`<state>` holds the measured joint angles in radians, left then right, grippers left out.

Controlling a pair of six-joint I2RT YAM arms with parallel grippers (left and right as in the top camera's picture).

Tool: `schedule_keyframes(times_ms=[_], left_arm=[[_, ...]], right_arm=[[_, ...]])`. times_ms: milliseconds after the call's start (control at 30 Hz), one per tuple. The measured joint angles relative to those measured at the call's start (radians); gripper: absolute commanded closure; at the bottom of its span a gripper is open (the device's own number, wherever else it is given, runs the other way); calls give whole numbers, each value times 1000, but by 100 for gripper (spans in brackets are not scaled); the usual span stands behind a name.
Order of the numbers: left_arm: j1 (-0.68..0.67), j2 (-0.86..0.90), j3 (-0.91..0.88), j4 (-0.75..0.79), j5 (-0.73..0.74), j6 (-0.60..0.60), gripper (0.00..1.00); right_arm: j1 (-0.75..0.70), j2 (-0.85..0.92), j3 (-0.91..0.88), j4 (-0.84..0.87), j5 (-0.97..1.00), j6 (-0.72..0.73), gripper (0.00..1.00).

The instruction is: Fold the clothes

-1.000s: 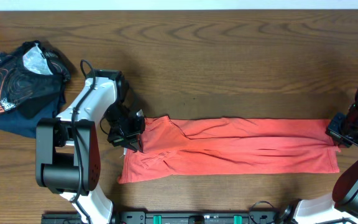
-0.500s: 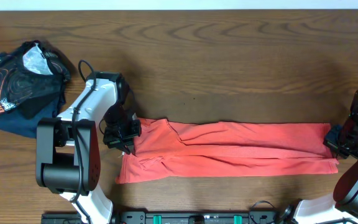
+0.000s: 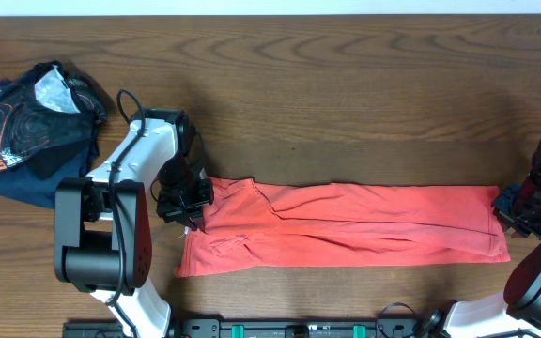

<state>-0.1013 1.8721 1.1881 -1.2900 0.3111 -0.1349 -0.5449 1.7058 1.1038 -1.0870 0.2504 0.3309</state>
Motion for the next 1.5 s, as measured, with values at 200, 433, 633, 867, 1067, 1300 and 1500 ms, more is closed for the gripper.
schedule_keyframes(times_ms=[200, 433, 633, 867, 1067, 1300, 1500], left_arm=[[0, 0, 0, -17, 0, 0, 93], [0, 0, 0, -46, -1, -2, 87], [0, -3, 6, -31, -1, -3, 87], [0, -111, 93, 71, 3, -14, 72], [-22, -165, 110, 228, 60, -48, 63], [-132, -154, 92, 336, 82, -109, 60], [-225, -124, 88, 380, 20, -214, 59]], right_arm=[[0, 0, 0, 44, -66, -23, 86], [1, 0, -1, 41, -217, -83, 86], [6, 0, -80, 134, -260, -90, 86], [6, -10, -209, 291, -273, -85, 83], [6, -52, -260, 352, -276, -85, 83], [6, -54, -262, 354, -277, -81, 79], [6, -54, -262, 355, -283, -79, 77]])
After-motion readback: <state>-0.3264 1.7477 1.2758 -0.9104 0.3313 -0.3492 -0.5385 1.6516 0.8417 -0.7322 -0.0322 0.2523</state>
